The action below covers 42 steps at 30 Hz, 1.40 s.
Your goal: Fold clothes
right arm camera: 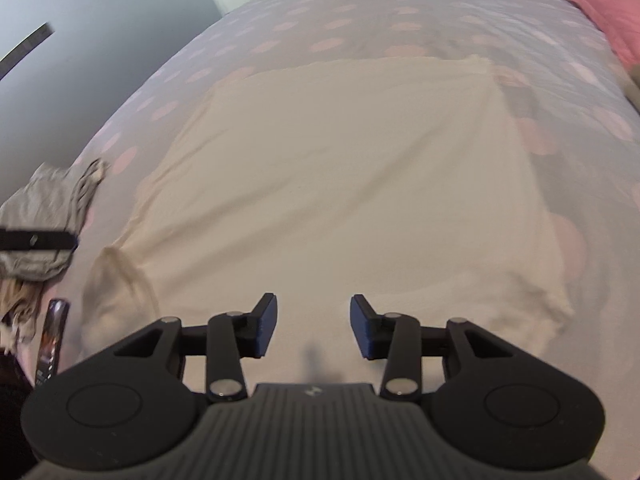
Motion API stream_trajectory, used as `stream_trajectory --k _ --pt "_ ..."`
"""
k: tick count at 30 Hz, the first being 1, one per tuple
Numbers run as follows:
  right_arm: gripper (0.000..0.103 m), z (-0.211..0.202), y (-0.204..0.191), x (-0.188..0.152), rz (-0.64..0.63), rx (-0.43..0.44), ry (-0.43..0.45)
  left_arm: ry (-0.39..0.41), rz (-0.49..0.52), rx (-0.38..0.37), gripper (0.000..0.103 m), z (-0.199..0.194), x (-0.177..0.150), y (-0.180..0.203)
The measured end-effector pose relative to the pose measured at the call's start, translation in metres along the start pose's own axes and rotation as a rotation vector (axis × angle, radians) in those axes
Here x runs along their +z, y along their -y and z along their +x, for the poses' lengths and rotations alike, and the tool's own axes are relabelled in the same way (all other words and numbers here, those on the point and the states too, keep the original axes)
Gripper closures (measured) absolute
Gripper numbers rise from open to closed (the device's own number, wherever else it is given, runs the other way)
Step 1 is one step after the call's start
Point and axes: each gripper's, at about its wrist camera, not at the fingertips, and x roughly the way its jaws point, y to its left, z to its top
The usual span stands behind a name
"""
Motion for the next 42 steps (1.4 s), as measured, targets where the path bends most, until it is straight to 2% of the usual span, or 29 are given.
stream_trajectory --k 5,9,13,16,19,22,25,26,27,28,30,31,34,36,39,42 --pt "0.060 0.023 -0.049 0.002 -0.104 0.090 -0.028 -0.002 0.044 0.174 0.064 0.002 -0.006 -0.010" --pt "0.062 0.043 -0.086 0.004 -0.163 0.179 -0.048 -0.001 0.007 0.222 0.070 0.003 -0.006 -0.027" --pt "0.062 0.067 -0.118 0.009 -0.211 0.243 -0.058 -0.014 -0.057 0.209 0.070 0.007 -0.005 -0.049" --pt "0.062 0.088 -0.135 0.015 -0.228 0.269 -0.075 -0.058 -0.118 0.176 0.070 0.019 -0.003 -0.066" --pt "0.062 0.108 -0.147 0.018 -0.240 0.288 -0.095 -0.106 -0.156 0.201 0.070 0.035 -0.001 -0.079" --pt "0.062 0.125 -0.154 0.019 -0.249 0.306 -0.105 -0.129 -0.224 0.173 0.070 0.046 0.000 -0.090" --pt "0.062 0.137 -0.156 0.021 -0.236 0.340 -0.115 -0.149 -0.251 0.119 0.079 0.053 0.001 -0.092" --pt "0.063 0.139 -0.156 0.021 -0.231 0.355 -0.123 -0.151 -0.233 0.131 0.081 0.054 0.001 -0.090" --pt "0.074 0.141 -0.155 0.021 -0.226 0.369 -0.130 -0.152 -0.215 0.144 0.095 0.055 0.001 -0.088" --pt "0.091 0.142 -0.155 0.020 -0.226 0.378 -0.139 -0.154 -0.197 0.156 0.100 0.056 0.002 -0.086" --pt "0.098 0.141 -0.154 0.021 -0.232 0.357 -0.154 -0.142 -0.176 0.210 0.102 0.056 0.002 -0.086" --pt "0.098 0.140 -0.153 0.022 -0.237 0.323 -0.158 -0.134 -0.176 0.228 0.103 0.055 0.003 -0.087" --pt "0.099 0.138 -0.145 0.027 -0.220 0.252 -0.149 -0.126 -0.185 0.231 0.103 0.054 0.003 -0.090" --pt "0.097 0.137 -0.140 0.030 -0.194 0.255 -0.144 -0.129 -0.175 0.237 0.103 0.054 0.003 -0.089" --pt "0.073 0.133 -0.132 0.033 -0.149 0.263 -0.130 -0.127 -0.180 0.235 0.103 0.054 0.003 -0.089" --pt "0.070 0.127 -0.125 0.038 -0.109 0.283 -0.106 -0.100 -0.196 0.238 0.102 0.049 0.003 -0.091"
